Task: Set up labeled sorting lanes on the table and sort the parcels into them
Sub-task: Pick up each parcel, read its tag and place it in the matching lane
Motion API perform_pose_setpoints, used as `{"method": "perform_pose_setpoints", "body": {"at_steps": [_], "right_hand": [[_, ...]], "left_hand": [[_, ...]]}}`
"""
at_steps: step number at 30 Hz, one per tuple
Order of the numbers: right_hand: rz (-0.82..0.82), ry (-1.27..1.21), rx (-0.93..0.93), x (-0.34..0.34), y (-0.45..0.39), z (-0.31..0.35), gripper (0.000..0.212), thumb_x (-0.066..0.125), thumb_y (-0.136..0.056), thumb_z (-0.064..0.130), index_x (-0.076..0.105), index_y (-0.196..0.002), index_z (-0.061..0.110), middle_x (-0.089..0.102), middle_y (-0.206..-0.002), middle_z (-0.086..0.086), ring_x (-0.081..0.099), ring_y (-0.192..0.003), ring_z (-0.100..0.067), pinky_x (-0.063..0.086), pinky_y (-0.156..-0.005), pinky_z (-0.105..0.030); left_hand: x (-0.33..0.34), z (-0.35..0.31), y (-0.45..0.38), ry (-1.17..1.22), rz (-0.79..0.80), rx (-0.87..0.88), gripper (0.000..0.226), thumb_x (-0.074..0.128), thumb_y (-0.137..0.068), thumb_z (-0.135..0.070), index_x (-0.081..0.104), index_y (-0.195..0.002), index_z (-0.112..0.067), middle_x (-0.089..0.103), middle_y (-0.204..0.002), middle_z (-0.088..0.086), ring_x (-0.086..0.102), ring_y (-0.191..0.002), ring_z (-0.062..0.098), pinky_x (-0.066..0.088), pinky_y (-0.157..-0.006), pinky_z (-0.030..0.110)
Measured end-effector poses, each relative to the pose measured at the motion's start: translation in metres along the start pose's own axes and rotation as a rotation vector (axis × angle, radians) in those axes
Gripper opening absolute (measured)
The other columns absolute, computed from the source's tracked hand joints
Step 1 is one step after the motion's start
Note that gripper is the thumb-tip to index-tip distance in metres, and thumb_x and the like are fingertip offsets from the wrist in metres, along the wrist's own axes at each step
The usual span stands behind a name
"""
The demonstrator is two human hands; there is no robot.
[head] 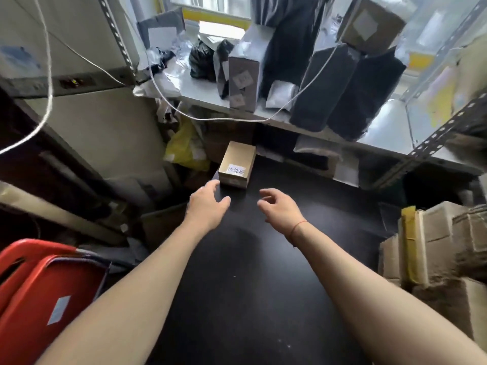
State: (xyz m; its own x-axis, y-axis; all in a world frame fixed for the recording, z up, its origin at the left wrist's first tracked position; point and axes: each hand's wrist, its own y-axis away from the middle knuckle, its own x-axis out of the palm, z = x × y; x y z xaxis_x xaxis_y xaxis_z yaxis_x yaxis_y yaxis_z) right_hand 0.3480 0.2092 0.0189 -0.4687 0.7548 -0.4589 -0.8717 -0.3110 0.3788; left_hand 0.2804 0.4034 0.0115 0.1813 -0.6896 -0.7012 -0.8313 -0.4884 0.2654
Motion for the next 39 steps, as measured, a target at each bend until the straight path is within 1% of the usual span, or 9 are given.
{"method": "perform_pose_setpoints", "body": {"at_steps": [5, 8, 14, 16, 20, 25, 32, 36, 39], "right_hand": [[-0.020, 0.004, 0.103, 0.025, -0.072, 0.004, 0.047, 0.061, -0.100, 0.033, 0.058, -0.146, 0.025, 0.067, -0.128, 0.003, 0.065, -0.113, -0.018, 0.060, -0.099, -0.045], [-0.034, -0.021, 0.151, 0.041, -0.111, 0.003, 0.050, 0.061, -0.102, 0.036, 0.055, -0.149, 0.023, 0.067, -0.128, 0.001, 0.066, -0.114, -0.021, 0.057, -0.103, -0.047], [-0.088, -0.103, 0.241, 0.071, -0.150, -0.009, 0.073, 0.061, -0.099, 0.051, 0.033, -0.163, 0.029, 0.043, -0.164, -0.002, 0.051, -0.142, -0.029, 0.049, -0.113, -0.051], [-0.094, -0.148, 0.227, 0.076, -0.152, -0.010, 0.071, 0.061, -0.099, 0.052, 0.035, -0.162, 0.031, 0.046, -0.161, 0.000, 0.052, -0.141, -0.027, 0.050, -0.112, -0.052], [-0.101, -0.227, 0.212, 0.082, -0.154, -0.012, 0.063, 0.062, -0.093, 0.057, 0.051, -0.149, 0.031, 0.061, -0.144, 0.007, 0.061, -0.126, -0.019, 0.057, -0.104, -0.051], [-0.100, -0.418, 0.273, 0.076, -0.142, -0.009, 0.035, 0.066, -0.102, 0.040, 0.052, -0.128, 0.021, 0.060, -0.133, -0.003, 0.063, -0.118, -0.021, 0.062, -0.094, -0.049], [0.008, -0.672, 0.268, 0.055, -0.083, -0.011, 0.051, 0.075, -0.092, -0.002, 0.041, -0.128, 0.010, 0.057, -0.133, -0.017, 0.069, -0.118, -0.031, 0.060, -0.098, -0.054], [0.040, -0.792, 0.207, 0.038, -0.040, -0.005, 0.079, 0.069, -0.085, -0.021, 0.038, -0.146, 0.019, 0.051, -0.137, -0.017, 0.067, -0.120, -0.035, 0.059, -0.096, -0.059], [0.068, -0.806, 0.179, 0.026, -0.004, -0.003, 0.087, 0.073, -0.083, -0.020, 0.041, -0.149, 0.027, 0.048, -0.143, -0.017, 0.065, -0.124, -0.036, 0.059, -0.098, -0.057]], "left_hand": [[0.019, 0.006, -0.080, 0.094, 0.005, -0.031, 0.057, 0.066, -0.098, -0.037, 0.051, -0.151, -0.020, 0.062, -0.142, 0.009, 0.060, -0.128, 0.028, 0.045, -0.107, 0.035], [0.031, 0.013, -0.117, 0.131, 0.013, -0.056, 0.066, 0.062, -0.101, -0.040, 0.040, -0.160, -0.017, 0.052, -0.154, 0.011, 0.050, -0.141, 0.030, 0.038, -0.116, 0.039], [0.042, 0.022, -0.150, 0.136, 0.087, -0.069, 0.070, 0.054, -0.106, -0.042, 0.026, -0.166, -0.019, 0.040, -0.165, 0.009, 0.038, -0.151, 0.029, 0.032, -0.121, 0.042], [0.043, 0.025, -0.153, 0.150, 0.112, -0.056, 0.064, 0.053, -0.107, -0.042, 0.031, -0.164, -0.023, 0.048, -0.160, 0.006, 0.044, -0.147, 0.027, 0.036, -0.118, 0.040], [0.042, 0.027, -0.149, 0.216, 0.116, -0.018, 0.042, 0.055, -0.106, -0.036, 0.055, -0.147, -0.028, 0.067, -0.136, -0.005, 0.061, -0.120, 0.016, 0.044, -0.095, 0.026], [0.034, 0.031, -0.138, 0.271, 0.119, -0.056, 0.033, 0.063, -0.103, -0.039, 0.064, -0.131, -0.021, 0.070, -0.123, -0.004, 0.063, -0.108, 0.010, 0.046, -0.088, 0.024], [0.021, 0.036, -0.091, 0.270, 0.224, 0.009, 0.026, 0.072, -0.096, -0.019, 0.055, -0.114, -0.022, 0.065, -0.119, -0.002, 0.061, -0.099, -0.001, 0.046, -0.071, 0.012], [0.003, 0.032, -0.066, 0.396, 0.309, 0.037, 0.026, 0.074, -0.092, -0.018, 0.055, -0.111, -0.021, 0.059, -0.137, -0.002, 0.064, -0.114, 0.012, 0.060, -0.093, 0.036], [-0.014, 0.026, -0.047, 0.458, 0.399, 0.052, 0.032, 0.077, -0.090, -0.036, 0.060, -0.113, -0.022, 0.056, -0.140, -0.006, 0.066, -0.117, 0.017, 0.059, -0.099, 0.048]]}}
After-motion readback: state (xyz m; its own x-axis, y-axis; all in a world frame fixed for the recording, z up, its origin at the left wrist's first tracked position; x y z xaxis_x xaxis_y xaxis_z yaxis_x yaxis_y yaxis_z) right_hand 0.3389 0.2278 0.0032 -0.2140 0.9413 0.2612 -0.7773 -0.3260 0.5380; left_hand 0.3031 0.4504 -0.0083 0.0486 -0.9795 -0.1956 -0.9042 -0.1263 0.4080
